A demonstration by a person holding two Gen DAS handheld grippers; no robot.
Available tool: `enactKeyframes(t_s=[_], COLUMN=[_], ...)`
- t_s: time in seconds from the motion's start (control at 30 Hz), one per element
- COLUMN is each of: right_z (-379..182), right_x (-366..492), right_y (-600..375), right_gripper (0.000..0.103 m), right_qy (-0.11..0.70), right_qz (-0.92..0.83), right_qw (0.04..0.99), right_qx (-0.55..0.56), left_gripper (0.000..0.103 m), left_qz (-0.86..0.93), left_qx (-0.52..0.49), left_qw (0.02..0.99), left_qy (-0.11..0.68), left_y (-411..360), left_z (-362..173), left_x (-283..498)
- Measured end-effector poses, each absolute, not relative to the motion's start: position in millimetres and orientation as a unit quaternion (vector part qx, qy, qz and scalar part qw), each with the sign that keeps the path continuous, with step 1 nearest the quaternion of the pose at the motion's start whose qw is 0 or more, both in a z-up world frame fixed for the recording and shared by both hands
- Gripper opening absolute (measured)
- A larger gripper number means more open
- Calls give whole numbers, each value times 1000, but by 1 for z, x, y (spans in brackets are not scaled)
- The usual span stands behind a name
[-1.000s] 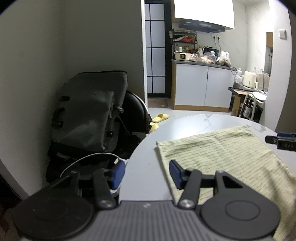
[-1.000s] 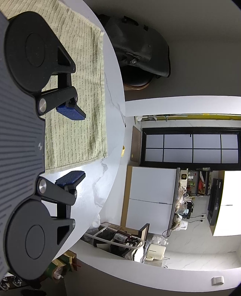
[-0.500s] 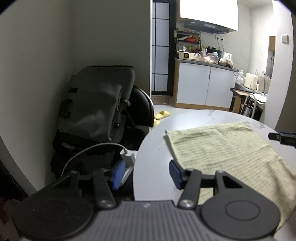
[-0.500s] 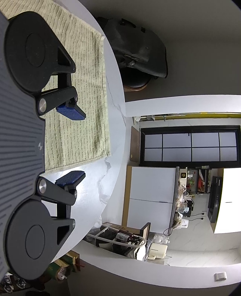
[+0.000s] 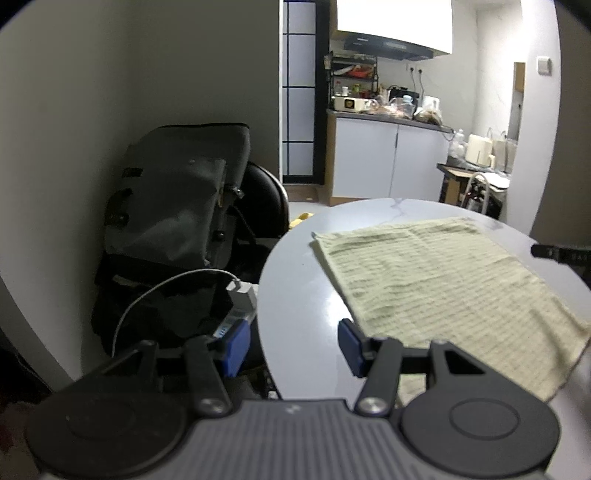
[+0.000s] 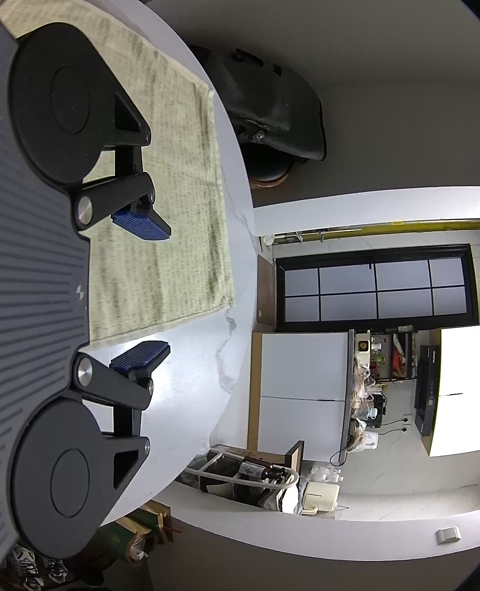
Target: Fold towel
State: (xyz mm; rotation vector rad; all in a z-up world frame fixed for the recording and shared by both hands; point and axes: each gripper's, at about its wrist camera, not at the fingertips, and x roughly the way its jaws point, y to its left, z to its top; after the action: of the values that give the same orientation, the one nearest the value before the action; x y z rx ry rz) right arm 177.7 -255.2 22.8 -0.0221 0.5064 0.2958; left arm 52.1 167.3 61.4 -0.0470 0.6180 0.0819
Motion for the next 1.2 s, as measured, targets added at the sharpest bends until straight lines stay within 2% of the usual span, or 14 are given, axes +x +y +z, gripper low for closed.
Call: enactKeyframes(t_s=[0.2, 0.37, 0.6, 0.9, 1.2], right_z=[35, 33, 34, 34, 30], right_x=[137, 115, 83, 74, 85], right_y=[-262, -272, -282, -292, -313], right_gripper=[65, 65, 65, 65, 65], right_qy=[218, 225, 225, 242, 279], right_qz=[162, 171, 170, 181, 183], right_qw=[962, 959, 955, 949, 941], right_qx=[-35, -36, -92, -93, -48], left_gripper=[56, 56, 56, 56, 56], left_qz=[13, 2, -22, -42, -53], left_qx=[-40, -48, -52, -50, -65], left_qw=[954, 953, 953, 954, 952], left_qy=[298, 300, 296, 293, 294], left_y=[165, 164, 159, 140, 128], left_z=[56, 51, 50, 56, 54], left_x=[38, 30, 15, 6, 1])
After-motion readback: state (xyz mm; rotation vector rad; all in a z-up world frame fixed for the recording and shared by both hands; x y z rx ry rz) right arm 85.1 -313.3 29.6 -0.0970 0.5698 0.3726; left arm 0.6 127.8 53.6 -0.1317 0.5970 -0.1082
